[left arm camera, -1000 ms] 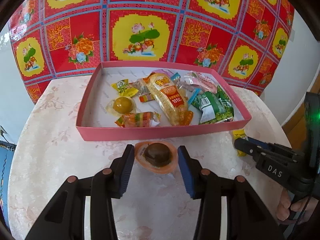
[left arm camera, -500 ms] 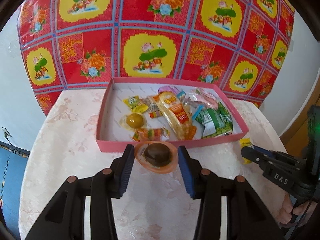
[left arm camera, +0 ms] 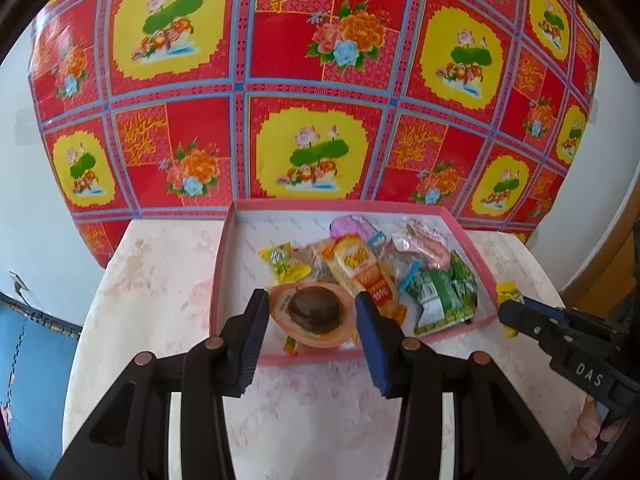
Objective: Organize snacks
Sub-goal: 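Carry the brown candy with the left tool while the right tool carries the yellow pack into the tray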
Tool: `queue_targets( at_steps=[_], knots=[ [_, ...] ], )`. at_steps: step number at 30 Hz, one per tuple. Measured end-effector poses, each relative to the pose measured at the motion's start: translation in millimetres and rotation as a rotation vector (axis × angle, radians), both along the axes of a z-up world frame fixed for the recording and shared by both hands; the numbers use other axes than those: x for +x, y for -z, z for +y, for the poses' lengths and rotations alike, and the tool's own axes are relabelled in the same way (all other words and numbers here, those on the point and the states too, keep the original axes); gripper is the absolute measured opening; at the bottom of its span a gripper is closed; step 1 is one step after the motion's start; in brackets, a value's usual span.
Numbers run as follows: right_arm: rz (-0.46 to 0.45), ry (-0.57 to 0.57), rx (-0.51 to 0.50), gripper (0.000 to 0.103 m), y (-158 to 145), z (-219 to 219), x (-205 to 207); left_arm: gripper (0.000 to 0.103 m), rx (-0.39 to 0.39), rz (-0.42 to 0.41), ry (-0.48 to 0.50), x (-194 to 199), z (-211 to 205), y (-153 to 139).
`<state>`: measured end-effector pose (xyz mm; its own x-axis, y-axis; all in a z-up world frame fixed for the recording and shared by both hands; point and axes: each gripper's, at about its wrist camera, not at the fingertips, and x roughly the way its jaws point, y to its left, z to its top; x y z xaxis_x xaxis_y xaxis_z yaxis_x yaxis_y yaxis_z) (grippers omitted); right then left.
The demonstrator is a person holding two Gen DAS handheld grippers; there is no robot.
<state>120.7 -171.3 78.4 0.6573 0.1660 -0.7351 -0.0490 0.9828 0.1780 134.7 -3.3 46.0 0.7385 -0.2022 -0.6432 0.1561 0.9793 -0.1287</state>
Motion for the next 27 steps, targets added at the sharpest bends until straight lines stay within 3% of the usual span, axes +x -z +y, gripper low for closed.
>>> queue_targets(
  at_steps=[17,27],
  knots=[
    [-0.010,-0.050,0.007,0.021,-4.7,16.7,46.8,0.047,0.011,0.005,0.019,48.8,-14.8,-7.4],
    [0.005,-0.062,0.015,0.021,9.0,20.4,70.3,0.047,0.037,0.072,-0.011,94.1,-11.5,16.7]
  ],
)
